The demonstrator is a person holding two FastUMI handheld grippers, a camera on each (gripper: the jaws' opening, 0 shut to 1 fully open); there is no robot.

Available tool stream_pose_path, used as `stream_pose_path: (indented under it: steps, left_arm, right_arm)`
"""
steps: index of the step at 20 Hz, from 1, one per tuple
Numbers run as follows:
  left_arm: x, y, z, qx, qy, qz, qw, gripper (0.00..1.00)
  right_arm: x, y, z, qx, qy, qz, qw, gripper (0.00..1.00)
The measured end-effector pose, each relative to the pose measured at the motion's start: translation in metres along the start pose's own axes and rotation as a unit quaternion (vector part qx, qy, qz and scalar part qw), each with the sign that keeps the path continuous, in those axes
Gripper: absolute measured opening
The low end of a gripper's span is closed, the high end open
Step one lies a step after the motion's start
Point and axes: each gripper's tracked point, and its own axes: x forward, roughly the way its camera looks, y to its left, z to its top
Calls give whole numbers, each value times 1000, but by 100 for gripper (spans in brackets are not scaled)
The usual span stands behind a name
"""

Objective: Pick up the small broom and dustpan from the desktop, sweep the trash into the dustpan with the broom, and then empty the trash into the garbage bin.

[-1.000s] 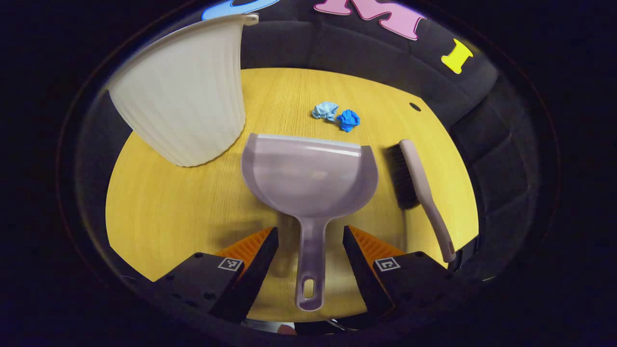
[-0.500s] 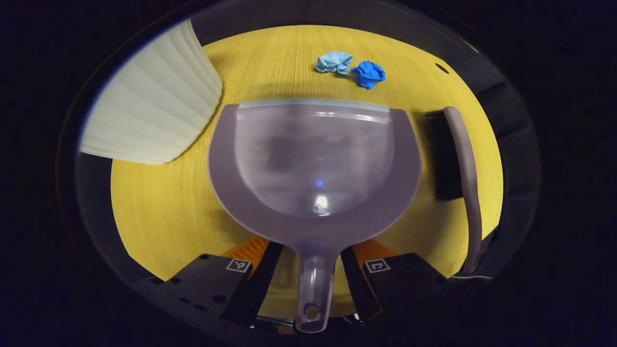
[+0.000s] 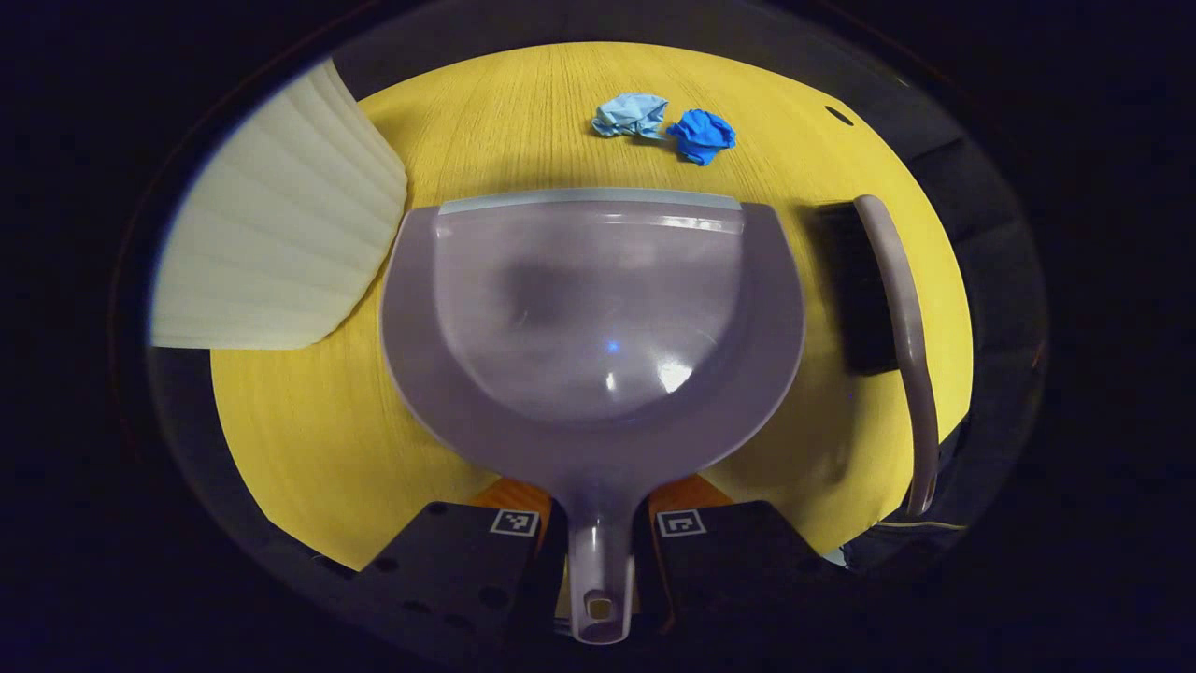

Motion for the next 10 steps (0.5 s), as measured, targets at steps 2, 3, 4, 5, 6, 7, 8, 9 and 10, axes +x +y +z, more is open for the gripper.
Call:
stream_pose_path:
  steps: [2,3,4,5,6,7,8,9,10]
  left_arm:
    - [0,1,-1,11,-8,-8,1000,30]
    - [-1,2,-1,14,-14,-12,1000,29]
    - [0,2,-1,16,-20,-17,1000,30]
    - [0,3,-2,15,-26,-23,999,29]
    - [0,3,-2,11,-32,-30,999,30]
    - [1,3,-1,10,-37,-36,999,30]
    - [1,4,-2,8,-41,-41,998,30]
    - [0,4,-2,7,-43,-46,998,30]
    - [0,5,-2,6,-47,-50,998,29]
  right_arm:
    - [8,7,-30,7,79,4,997,97]
    - [11,9,-46,6,123,3,992,97]
    - [17,5,-58,-1,154,0,988,97]
    - [21,1,-69,-9,187,-4,982,92]
    - [24,-3,-81,-21,219,-3,975,98]
    - [27,-6,-91,-28,247,-11,969,92]
    - [35,-6,-100,-28,265,-12,964,99]
    - [40,-10,-104,-28,281,-23,959,93]
    - [48,-12,-109,-18,296,-29,955,99]
